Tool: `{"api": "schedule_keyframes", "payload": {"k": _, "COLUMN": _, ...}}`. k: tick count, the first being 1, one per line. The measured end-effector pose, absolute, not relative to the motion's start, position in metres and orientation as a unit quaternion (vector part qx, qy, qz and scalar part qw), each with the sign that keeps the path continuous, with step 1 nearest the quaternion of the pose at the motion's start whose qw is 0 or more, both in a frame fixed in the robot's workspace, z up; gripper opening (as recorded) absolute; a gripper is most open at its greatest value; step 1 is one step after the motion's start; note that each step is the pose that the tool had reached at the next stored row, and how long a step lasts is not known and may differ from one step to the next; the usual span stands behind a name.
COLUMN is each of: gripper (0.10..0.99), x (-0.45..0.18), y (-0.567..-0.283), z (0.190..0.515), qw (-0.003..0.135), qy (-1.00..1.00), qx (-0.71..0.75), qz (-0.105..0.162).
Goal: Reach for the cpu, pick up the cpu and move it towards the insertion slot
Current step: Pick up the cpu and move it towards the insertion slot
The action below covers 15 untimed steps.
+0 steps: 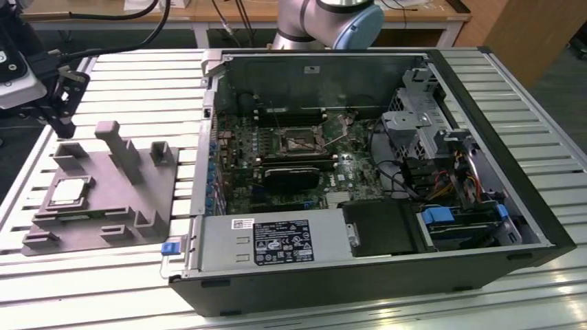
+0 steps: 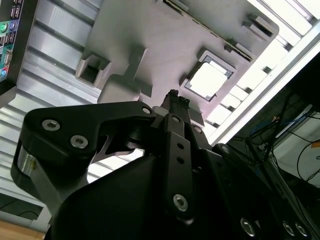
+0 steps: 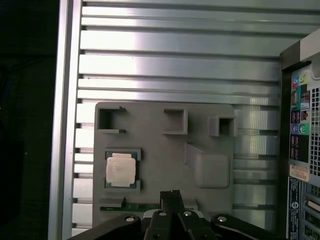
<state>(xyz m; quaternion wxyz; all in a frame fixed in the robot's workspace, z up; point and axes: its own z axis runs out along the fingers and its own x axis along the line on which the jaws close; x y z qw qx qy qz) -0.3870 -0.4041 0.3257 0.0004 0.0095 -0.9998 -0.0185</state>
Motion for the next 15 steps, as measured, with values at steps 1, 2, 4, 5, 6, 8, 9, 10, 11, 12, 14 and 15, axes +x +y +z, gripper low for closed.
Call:
{"api": "schedule_keyframes", "payload": {"k": 1, "gripper": 0.106, "x": -0.387, "y": -0.404, "z": 0.325, "qw": 0.000, "qy": -1.000, "qx": 0.010, "qz": -0.018}}
{"api": "schedule_keyframes", "payload": {"k": 2, "gripper": 0.106, "x": -0.387, "y": -0.404, "z": 0.324, "qw": 0.000, "qy": -1.000, "qx": 0.010, "qz": -0.018}}
{"api": "schedule_keyframes", "payload": {"k": 4, "gripper": 0.106, "x": -0.387, "y": -0.404, "z": 0.322, "qw": 0.000, "qy": -1.000, "qx": 0.010, "qz": -0.018}}
{"api": "schedule_keyframes", "payload": {"k": 5, "gripper": 0.106, "x": -0.387, "y": -0.404, "z": 0.321, "qw": 0.000, "qy": -1.000, "qx": 0.010, "qz": -0.018}}
{"api": "schedule_keyframes", "payload": {"k": 6, "gripper": 0.106, "x": -0.387, "y": -0.404, "z": 0.320, "qw": 0.000, "qy": -1.000, "qx": 0.010, "qz": -0.018}}
{"api": "schedule_keyframes", "payload": {"k": 8, "gripper": 0.106, "x": -0.388, "y": -0.404, "z": 0.318, "qw": 0.000, "qy": -1.000, "qx": 0.009, "qz": -0.018}}
{"api": "schedule_keyframes", "payload": {"k": 9, "gripper": 0.106, "x": -0.389, "y": -0.404, "z": 0.317, "qw": 0.000, "qy": -1.000, "qx": 0.009, "qz": -0.018}}
{"api": "schedule_keyframes", "payload": {"k": 10, "gripper": 0.106, "x": -0.390, "y": -0.404, "z": 0.316, "qw": 0.000, "qy": -1.000, "qx": 0.010, "qz": -0.018}}
{"api": "schedule_keyframes", "payload": {"k": 11, "gripper": 0.106, "x": -0.391, "y": -0.404, "z": 0.315, "qw": 0.000, "qy": -1.000, "qx": 0.010, "qz": -0.018}}
{"api": "schedule_keyframes", "payload": {"k": 12, "gripper": 0.106, "x": -0.393, "y": -0.404, "z": 0.314, "qw": 0.000, "qy": -1.000, "qx": 0.010, "qz": -0.018}}
{"api": "schedule_keyframes", "payload": {"k": 14, "gripper": 0.106, "x": -0.396, "y": -0.404, "z": 0.312, "qw": 0.000, "qy": -1.000, "qx": 0.010, "qz": -0.018}}
{"api": "schedule_keyframes", "payload": {"k": 15, "gripper": 0.106, "x": -0.397, "y": -0.404, "z": 0.311, "qw": -0.001, "qy": -1.000, "qx": 0.010, "qz": -0.018}}
